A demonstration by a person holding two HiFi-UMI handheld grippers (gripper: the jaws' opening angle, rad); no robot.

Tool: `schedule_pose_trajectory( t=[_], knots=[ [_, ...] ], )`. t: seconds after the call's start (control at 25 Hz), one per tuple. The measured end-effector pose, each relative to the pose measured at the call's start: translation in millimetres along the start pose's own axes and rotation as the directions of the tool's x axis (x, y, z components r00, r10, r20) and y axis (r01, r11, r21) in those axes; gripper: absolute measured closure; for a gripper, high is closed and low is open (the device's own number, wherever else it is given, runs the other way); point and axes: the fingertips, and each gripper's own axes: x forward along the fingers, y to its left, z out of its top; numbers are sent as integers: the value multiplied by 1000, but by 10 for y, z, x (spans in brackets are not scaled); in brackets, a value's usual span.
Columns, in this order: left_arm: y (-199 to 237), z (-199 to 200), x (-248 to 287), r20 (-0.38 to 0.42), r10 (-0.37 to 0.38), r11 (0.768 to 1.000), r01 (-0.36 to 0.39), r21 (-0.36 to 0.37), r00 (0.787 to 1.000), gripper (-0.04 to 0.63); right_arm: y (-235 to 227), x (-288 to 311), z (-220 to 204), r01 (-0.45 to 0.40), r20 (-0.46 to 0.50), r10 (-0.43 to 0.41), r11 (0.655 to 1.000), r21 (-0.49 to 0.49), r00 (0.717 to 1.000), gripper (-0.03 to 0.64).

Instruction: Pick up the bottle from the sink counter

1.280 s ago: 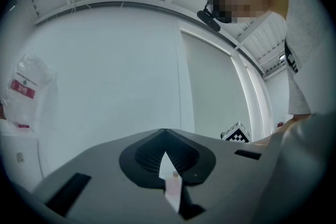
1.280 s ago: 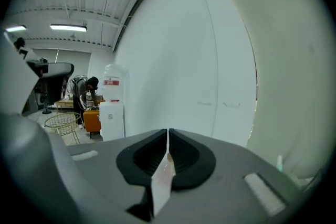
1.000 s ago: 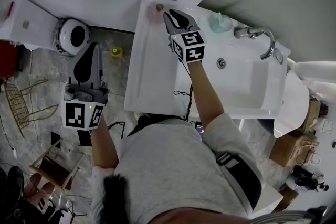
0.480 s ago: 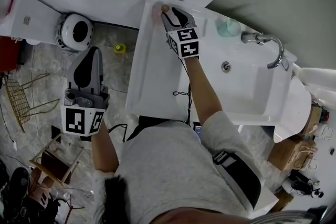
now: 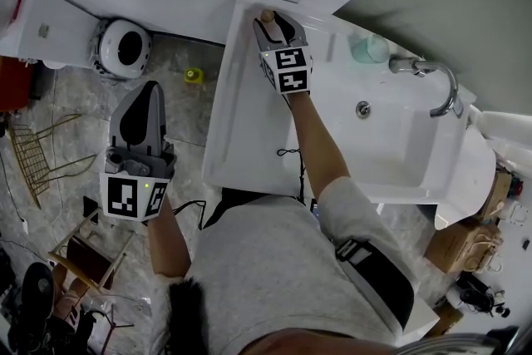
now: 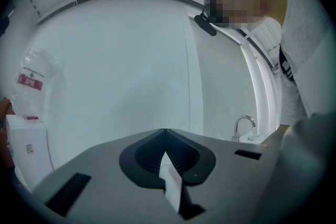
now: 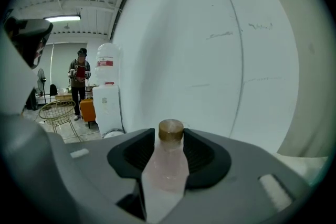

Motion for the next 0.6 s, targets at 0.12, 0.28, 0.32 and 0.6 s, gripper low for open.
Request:
schedule_pose_trajectory(
  t=[0.12,0.28,0.32,0.6],
  knots=[
    [17,-28,-26,-7,6,1000,-6,-2,1000,589,-6,36,0,9,13,-9,1000,7,1000,445],
    [41,-59,-78,-13,18,1000,-18,-4,1000,589,-32,82,6,27,23,-28,999,22,999,445],
    [49,-62,-90,-14,21,1000,-21,-4,1000,589,-35,96,11,31,25,-32,999,24,999,445],
    [52,-32,-190,-12,35,999,-35,10,999,589,-17,79,16,32,31,-33,998,48,999,463]
  ],
)
